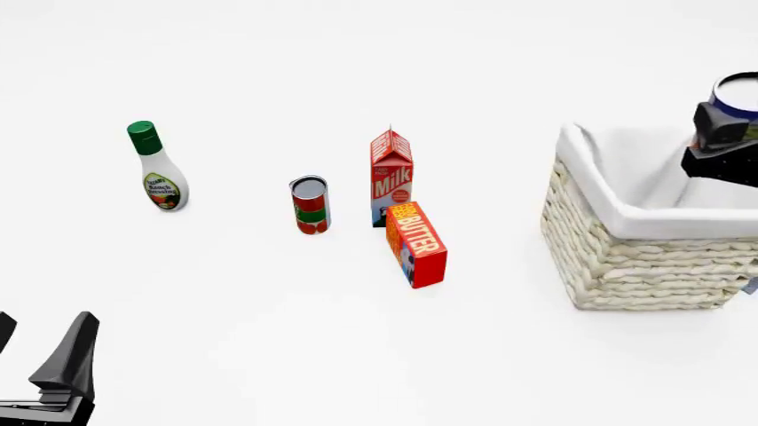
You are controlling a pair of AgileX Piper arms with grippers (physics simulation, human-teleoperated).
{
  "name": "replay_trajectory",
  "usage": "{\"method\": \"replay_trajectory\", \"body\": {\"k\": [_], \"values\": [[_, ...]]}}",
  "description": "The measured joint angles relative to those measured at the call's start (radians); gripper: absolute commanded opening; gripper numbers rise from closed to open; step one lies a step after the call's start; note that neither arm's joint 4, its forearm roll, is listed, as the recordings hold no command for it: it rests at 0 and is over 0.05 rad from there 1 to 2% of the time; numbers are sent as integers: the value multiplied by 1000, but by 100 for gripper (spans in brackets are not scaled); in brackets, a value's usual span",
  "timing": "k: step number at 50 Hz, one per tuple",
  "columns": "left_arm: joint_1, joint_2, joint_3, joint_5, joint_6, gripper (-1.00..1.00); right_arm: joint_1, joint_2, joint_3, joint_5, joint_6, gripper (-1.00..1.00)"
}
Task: Pick the alphabet soup and place it in the basket.
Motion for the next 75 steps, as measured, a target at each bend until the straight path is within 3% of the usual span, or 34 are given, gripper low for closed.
{"method": "replay_trajectory", "body": {"k": [50,75], "values": [[0,0,0,0,0,100,-52,263,-162,163,-123,-100],[0,0,0,0,0,100,-53,395,-255,229,-223,-100]]}}
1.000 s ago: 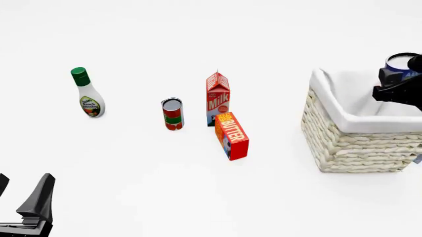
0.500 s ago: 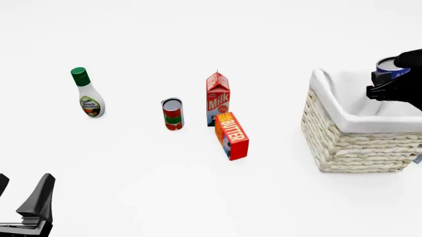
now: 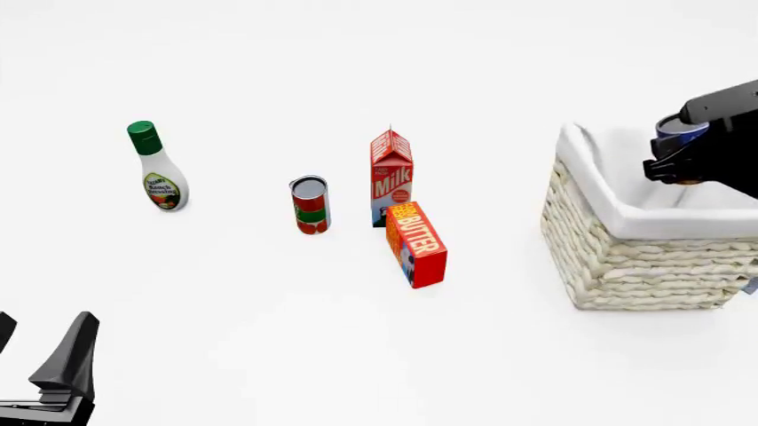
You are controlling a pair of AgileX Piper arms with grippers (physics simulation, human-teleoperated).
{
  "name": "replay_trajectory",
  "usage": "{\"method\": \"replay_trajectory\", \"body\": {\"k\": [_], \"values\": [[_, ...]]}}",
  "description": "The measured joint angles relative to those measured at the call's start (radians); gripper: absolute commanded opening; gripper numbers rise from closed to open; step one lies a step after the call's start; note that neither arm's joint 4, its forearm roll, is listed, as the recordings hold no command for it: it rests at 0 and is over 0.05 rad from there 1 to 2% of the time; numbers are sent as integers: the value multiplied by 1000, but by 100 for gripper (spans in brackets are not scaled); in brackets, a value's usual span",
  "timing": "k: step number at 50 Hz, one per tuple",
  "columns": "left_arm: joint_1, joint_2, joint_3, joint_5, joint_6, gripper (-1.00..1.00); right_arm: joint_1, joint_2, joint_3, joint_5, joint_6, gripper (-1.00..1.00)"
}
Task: Pick the alphabet soup and place it in the basket.
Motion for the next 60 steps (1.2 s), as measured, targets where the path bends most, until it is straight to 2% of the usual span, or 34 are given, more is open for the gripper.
{"method": "replay_trajectory", "body": {"k": [33,60], "values": [[0,0,0,0,0,100,-20,152,-77,18,-85,-100],[0,0,0,0,0,100,-40,271,-153,14,-117,-100]]}}
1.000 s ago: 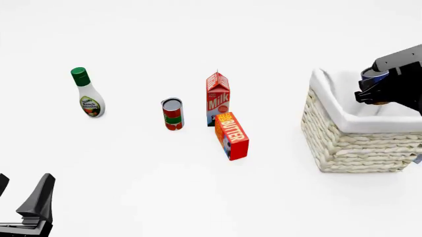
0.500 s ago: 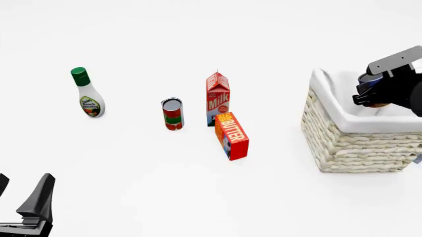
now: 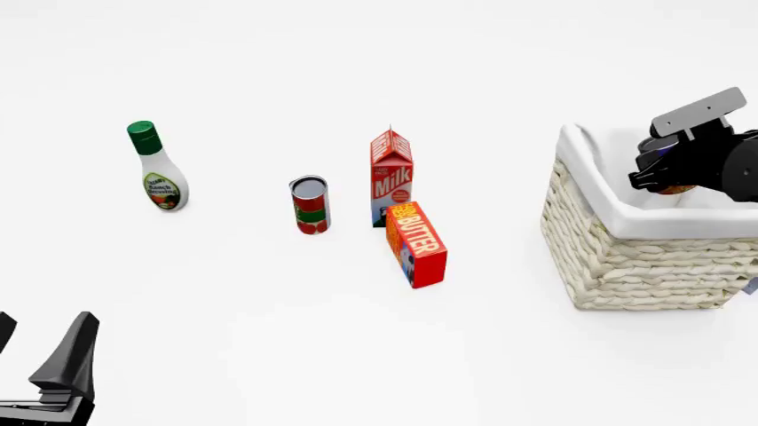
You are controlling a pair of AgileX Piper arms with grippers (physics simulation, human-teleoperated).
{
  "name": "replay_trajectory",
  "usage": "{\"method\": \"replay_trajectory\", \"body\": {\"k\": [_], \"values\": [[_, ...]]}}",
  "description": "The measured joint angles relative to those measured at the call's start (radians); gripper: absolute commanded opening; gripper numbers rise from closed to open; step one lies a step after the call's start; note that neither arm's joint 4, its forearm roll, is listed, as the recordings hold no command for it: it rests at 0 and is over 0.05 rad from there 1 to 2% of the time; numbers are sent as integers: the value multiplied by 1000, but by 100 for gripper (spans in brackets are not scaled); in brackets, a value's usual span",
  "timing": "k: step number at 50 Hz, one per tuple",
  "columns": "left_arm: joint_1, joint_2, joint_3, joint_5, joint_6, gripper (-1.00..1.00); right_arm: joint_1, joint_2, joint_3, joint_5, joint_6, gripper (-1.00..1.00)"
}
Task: Pick the alphabet soup and place it in the basket.
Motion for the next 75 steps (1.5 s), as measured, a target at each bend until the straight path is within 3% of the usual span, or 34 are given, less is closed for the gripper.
{"method": "replay_trajectory", "body": {"k": [51,52,75], "values": [[0,0,0,0,0,100,13,125,-51,-27,-4,-100],[0,0,0,0,0,100,12,127,-52,-28,-4,100],[0,0,0,0,0,100,-3,124,-78,-30,18,100]]}}
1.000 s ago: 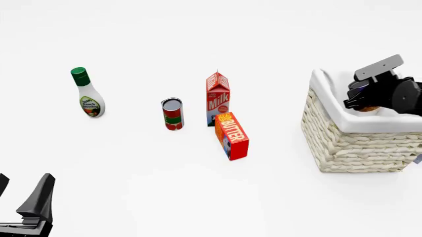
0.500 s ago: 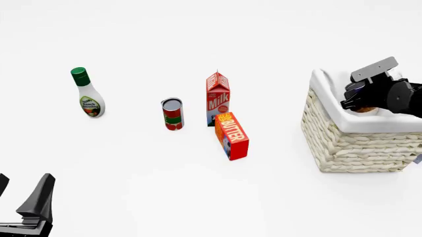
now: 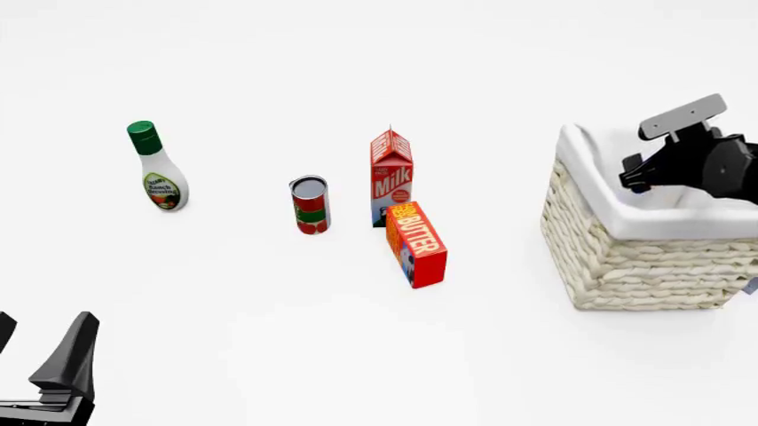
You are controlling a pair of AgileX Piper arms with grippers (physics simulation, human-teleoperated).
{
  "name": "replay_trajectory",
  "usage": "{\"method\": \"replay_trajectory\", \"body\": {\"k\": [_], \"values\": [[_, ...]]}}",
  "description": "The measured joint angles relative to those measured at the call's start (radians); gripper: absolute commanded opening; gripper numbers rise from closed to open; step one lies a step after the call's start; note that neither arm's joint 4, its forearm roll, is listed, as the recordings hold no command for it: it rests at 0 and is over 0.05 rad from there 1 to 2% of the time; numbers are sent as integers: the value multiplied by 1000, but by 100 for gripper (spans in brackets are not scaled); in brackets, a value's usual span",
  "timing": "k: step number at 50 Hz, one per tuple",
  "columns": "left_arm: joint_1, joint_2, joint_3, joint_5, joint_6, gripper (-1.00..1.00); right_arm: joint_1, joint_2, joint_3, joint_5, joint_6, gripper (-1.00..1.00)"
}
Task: Pick the alphabet soup and place it in the basket.
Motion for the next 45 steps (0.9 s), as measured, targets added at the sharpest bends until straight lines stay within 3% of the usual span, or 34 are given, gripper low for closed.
{"method": "replay_trajectory", "body": {"k": [19,45], "values": [[0,0,0,0,0,100,27,-107,7,17,52,100],[0,0,0,0,0,100,124,-606,105,130,171,100]]}}
